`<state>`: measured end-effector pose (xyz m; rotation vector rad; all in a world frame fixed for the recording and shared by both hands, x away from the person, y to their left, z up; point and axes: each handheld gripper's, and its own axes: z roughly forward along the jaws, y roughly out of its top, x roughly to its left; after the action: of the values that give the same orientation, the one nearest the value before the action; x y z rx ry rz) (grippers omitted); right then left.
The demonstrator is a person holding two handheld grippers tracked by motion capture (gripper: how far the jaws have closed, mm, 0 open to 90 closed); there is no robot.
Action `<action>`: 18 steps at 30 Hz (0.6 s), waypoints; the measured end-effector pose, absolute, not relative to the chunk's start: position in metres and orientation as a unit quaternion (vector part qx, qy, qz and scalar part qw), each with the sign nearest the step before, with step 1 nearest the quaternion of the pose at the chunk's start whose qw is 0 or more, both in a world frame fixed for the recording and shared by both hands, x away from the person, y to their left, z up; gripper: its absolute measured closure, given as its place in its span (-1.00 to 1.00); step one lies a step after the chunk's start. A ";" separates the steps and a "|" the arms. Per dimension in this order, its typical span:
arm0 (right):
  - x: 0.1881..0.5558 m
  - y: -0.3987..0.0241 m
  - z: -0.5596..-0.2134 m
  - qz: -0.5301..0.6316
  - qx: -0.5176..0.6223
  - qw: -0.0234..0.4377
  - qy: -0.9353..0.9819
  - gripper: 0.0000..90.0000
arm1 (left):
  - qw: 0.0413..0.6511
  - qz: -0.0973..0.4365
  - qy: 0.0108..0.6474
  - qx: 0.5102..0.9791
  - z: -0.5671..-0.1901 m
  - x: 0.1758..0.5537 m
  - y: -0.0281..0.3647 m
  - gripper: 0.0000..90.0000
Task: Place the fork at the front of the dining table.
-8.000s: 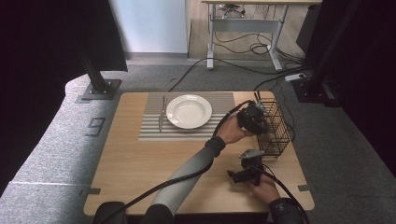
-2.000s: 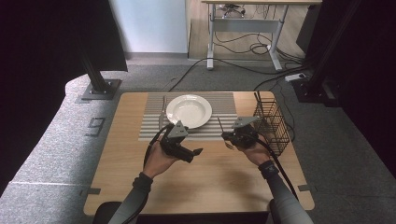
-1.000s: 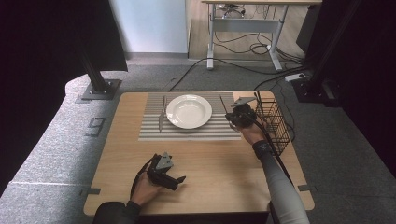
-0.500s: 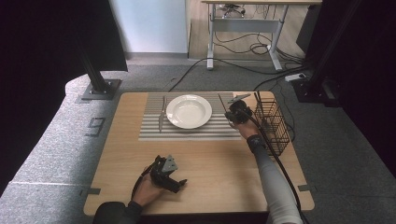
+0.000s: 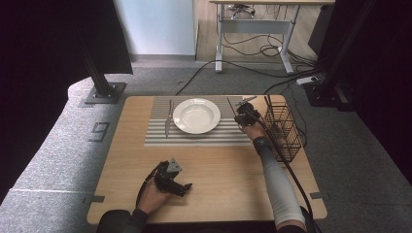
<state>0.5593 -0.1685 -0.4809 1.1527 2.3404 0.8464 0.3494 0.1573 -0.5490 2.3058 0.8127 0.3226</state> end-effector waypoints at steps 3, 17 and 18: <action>0.564 -0.170 -0.484 0.300 0.419 0.196 0.834 0.89 | 0.331 0.122 0.312 0.882 -0.549 0.350 0.157 -1.00; 0.580 -0.172 -0.506 0.276 0.436 0.194 0.835 0.90 | 0.335 0.120 0.307 0.883 -0.549 0.349 0.158 -0.95; 0.581 -0.171 -0.507 0.273 0.438 0.195 0.834 0.90 | 0.335 0.119 0.307 0.883 -0.549 0.349 0.158 -0.95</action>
<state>0.5807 -0.1713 -0.5074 1.2269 2.3383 0.7643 0.3490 0.1577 -0.5489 2.3041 0.8002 0.3112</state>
